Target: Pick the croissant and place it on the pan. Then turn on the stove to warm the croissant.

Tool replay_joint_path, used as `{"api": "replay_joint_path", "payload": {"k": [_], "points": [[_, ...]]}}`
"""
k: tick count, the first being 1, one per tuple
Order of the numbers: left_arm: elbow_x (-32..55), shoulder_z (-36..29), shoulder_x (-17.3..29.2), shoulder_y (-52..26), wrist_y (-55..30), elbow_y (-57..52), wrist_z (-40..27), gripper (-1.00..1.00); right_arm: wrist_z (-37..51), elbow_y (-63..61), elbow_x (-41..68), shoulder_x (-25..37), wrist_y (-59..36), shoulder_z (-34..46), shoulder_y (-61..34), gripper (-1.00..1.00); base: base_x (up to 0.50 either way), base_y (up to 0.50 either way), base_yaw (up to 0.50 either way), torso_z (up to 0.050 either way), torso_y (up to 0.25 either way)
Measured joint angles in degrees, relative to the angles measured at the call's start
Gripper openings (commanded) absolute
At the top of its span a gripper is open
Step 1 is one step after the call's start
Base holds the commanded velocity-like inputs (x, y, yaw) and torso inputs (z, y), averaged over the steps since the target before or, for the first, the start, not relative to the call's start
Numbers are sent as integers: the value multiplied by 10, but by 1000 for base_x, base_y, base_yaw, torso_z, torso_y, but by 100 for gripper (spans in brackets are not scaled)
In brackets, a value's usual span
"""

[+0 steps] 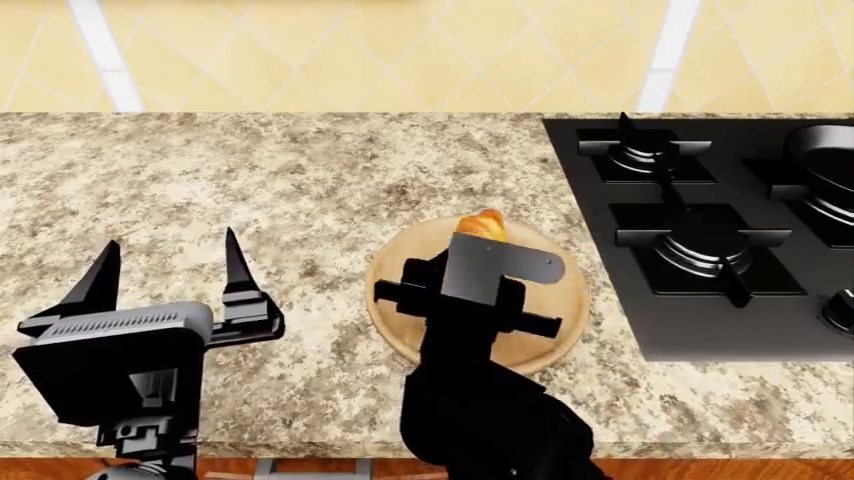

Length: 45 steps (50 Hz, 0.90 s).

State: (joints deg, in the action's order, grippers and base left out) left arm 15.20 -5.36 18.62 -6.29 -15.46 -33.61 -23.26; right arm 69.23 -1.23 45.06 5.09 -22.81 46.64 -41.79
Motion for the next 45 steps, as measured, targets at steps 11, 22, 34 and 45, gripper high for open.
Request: {"api": "replay_joint_path", "payload": {"k": [11, 22, 34, 45], "points": [[1, -1, 1, 0, 3, 1, -1, 100, -50, -29, -42, 27, 44, 33, -10, -100, 0, 0, 0, 0, 0], [1, -3, 3, 1, 3, 0, -4, 100, -95, -60, -100, 56, 102, 68, -17, -100, 0, 0, 0, 0, 0], [3, -6, 5, 2, -1, -8, -8, 100, -146, -95, -130, 108, 159, 81, -11, -100, 0, 0, 0, 0, 0], [2, -9, 7, 4, -5, -17, -12, 100, -181, -148, -162, 189, 180, 92, -5, -100, 0, 0, 0, 0, 0]]}}
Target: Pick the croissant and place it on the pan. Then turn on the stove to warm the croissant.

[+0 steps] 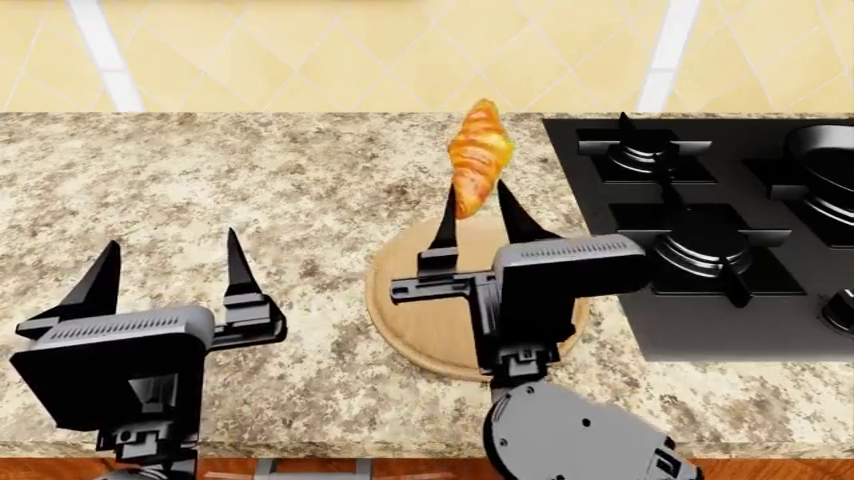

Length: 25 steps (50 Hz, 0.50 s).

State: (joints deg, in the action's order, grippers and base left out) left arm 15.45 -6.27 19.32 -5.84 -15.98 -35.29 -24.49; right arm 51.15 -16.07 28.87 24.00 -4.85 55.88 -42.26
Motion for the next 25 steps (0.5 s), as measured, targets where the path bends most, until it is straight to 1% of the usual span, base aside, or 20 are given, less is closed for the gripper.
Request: {"api": "replay_joint_path", "payload": {"k": [13, 25], "points": [[-1, -4, 3, 1, -2, -4, -3, 100, -11, -44, -7, 98, 2, -10, 17, -100, 0, 0, 0, 0, 0], [-1, -4, 5, -2, -1, -3, -5, 100, 8, -80, 2, 175, -2, -31, 41, -100, 0, 0, 0, 0, 0]]}}
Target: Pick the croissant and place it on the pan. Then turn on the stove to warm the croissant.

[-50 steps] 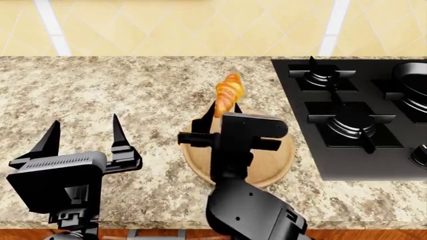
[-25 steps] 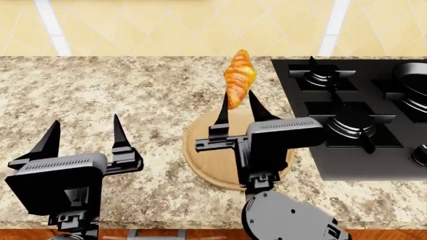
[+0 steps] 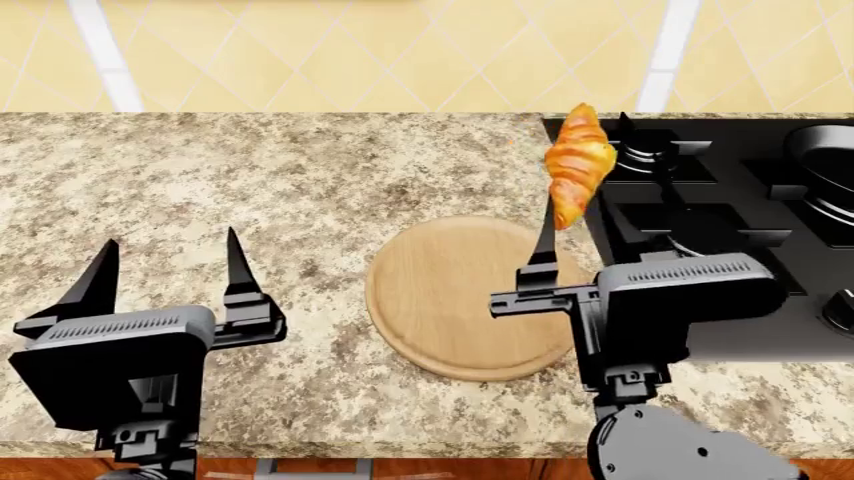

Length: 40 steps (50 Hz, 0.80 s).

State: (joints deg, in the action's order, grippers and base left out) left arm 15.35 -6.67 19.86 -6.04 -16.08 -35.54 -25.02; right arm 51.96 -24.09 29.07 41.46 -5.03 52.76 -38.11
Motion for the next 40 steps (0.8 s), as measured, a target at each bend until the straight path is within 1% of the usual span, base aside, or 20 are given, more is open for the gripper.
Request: {"api": "replay_joint_path", "payload": {"k": [6, 13, 40], "points": [[0, -1, 0, 0, 3, 3, -1, 100, 10, -12, 3, 26, -1, -7, 12, -100, 0, 0, 0, 0, 0], [0, -1, 1, 1, 6, 5, -2, 100, 15, -18, 7, 42, 2, -13, 22, -100, 0, 0, 0, 0, 0], [1, -6, 4, 5, 12, 8, -5, 100, 1, -7, 33, 45, 13, -18, 35, -100, -97, -500, 0, 0, 0]]}}
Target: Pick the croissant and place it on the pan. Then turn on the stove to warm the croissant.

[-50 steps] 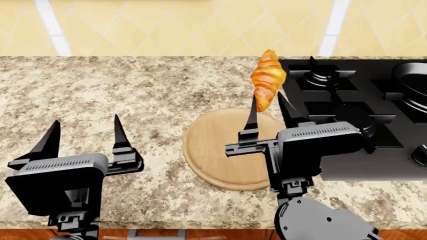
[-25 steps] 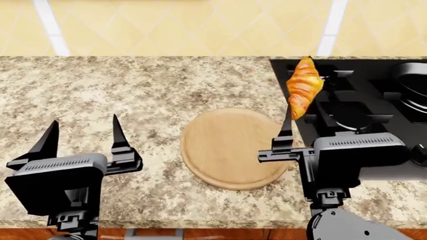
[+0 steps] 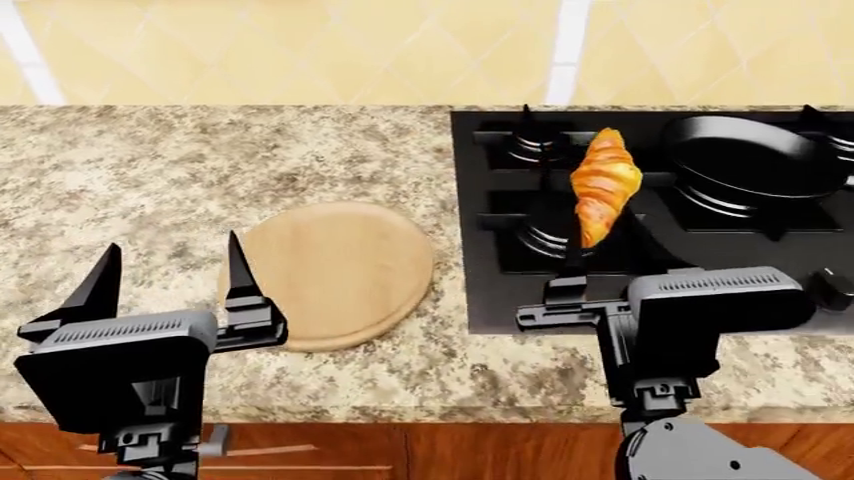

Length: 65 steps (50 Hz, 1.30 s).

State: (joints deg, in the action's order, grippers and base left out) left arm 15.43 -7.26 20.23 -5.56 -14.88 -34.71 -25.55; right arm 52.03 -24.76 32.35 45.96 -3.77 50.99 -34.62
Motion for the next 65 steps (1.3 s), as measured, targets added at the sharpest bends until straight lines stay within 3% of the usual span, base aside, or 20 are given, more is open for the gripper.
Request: {"api": "replay_joint_path", "payload": {"k": [31, 65], "points": [[0, -6, 3, 3, 1, -2, -7, 100, -17, 5, -1, -10, 3, 8, 4, -100, -43, -500, 0, 0, 0], [0, -17, 6, 4, 4, -6, -11, 100, -33, 6, -7, -18, -3, 20, 6, -100, 256, -435, 0, 0, 0]]}}
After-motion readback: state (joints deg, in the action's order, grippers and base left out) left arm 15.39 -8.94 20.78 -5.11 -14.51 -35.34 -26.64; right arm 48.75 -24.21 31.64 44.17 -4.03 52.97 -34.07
